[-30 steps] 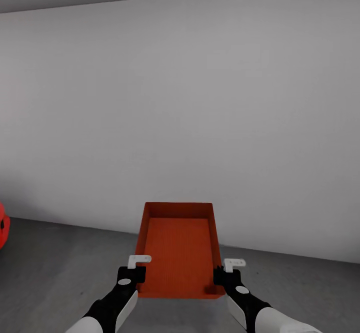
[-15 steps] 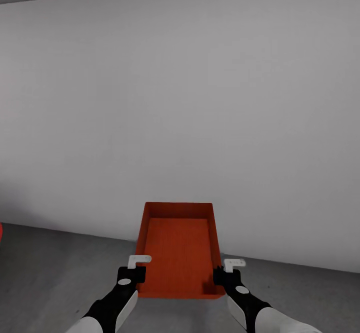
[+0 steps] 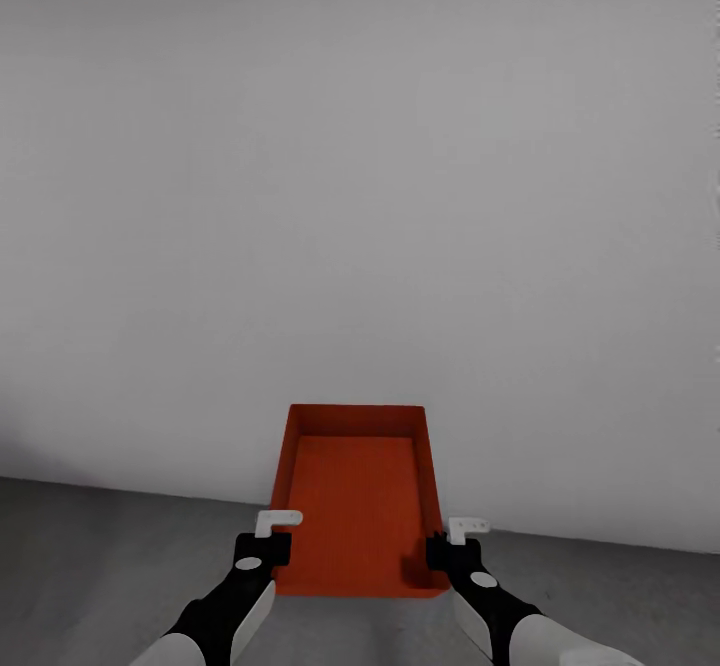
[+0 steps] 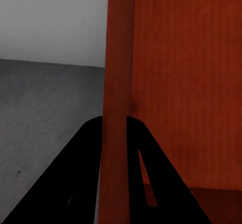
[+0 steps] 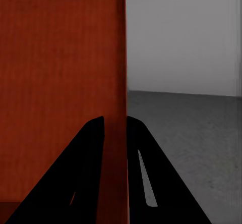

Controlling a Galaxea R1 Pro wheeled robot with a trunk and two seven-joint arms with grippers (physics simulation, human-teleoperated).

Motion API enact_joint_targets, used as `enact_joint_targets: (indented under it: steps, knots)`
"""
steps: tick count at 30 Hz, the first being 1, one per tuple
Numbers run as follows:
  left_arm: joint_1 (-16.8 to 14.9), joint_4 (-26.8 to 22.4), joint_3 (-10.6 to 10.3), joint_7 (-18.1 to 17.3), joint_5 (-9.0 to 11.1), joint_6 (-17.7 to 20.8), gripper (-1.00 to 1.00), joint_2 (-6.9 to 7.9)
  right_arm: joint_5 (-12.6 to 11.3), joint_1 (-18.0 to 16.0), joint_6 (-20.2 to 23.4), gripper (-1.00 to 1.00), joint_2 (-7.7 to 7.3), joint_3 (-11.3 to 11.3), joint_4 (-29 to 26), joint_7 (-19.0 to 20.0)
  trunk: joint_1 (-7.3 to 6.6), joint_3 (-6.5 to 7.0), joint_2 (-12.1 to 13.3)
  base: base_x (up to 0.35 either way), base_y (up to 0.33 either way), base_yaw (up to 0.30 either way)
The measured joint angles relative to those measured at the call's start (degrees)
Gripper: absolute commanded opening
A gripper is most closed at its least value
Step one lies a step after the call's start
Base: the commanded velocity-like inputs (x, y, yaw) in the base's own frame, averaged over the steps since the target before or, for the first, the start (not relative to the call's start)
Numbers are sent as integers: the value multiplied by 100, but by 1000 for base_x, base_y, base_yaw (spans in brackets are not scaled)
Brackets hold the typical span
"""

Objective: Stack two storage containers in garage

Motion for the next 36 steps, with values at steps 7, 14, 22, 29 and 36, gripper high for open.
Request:
enact_joint_targets:
  steps: [7, 14, 22, 29, 36]
  knots:
    - [1, 0, -4, 2, 4, 0, -100, 0, -1, 0, 3, -100, -1, -2, 0, 5, 0, 0, 0, 322, 145, -238]
    - [1, -2, -38, 5, 41, -11, -100, 7, -23, -1, -10, -100, -3, 9, 4, 15, 0, 0, 0, 322, 79, -18]
    - [1, 2, -42, 4, 50, -39, -100, 9, -19, -2, -34, -100, -3, 7, 4, 16, 3, 1, 1, 198, 3, 0]
    - [2, -3, -44, 7, 49, -39, -100, 8, -13, -2, -33, -100, -4, 5, 1, 16, 3, 0, 1, 7, 0, 0]
    - [2, 3, -39, 9, 46, -39, -100, 4, -13, -2, -26, -100, -7, 3, 1, 23, 3, -47, 1, 0, 0, 0]
